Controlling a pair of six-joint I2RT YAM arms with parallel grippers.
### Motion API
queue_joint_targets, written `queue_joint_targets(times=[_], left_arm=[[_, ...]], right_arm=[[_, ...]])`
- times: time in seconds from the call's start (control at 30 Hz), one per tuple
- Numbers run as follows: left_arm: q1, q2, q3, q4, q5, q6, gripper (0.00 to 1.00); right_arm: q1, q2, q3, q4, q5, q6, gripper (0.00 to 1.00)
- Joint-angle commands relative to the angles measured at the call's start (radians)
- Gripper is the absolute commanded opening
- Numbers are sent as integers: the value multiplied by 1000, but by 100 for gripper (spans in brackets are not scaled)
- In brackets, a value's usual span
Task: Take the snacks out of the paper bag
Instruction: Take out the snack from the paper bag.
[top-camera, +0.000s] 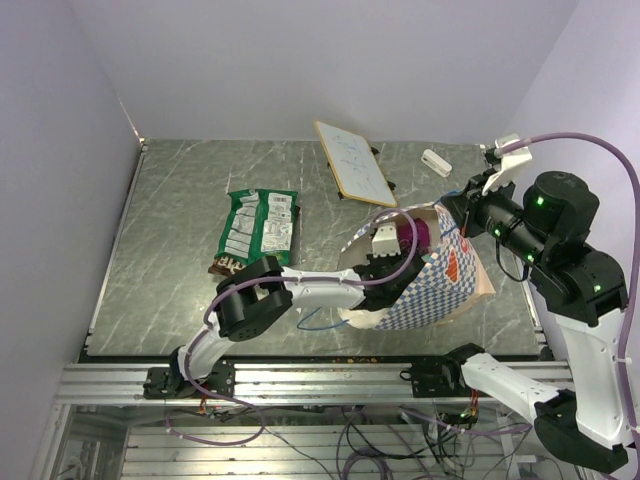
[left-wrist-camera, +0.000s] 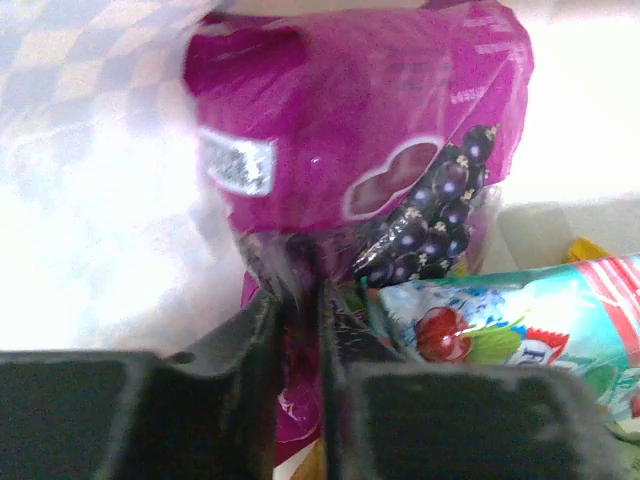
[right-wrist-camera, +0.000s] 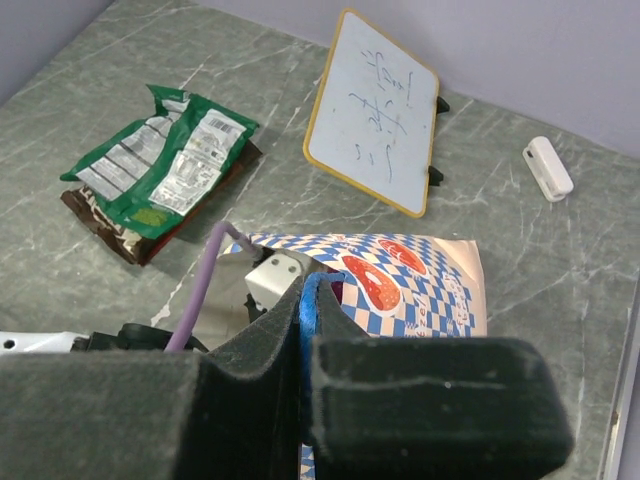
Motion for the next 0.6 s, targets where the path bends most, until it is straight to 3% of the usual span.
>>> queue_joint_targets(times=[0.0, 0.07, 0.23, 0.57], left_arm=[[11, -53, 40, 48, 79, 130, 14], [9, -94, 35, 29, 107, 140, 7], [-3, -227, -17, 40, 211, 199, 7], [-12, -445, -12, -86, 457, 298, 7]], right_arm=[[1, -34, 20, 127, -21, -39, 0], [1, -45, 6, 143, -14, -47, 0], [1, -75, -35, 165, 21, -74, 0], [2, -107, -87, 210, 146, -55, 0]])
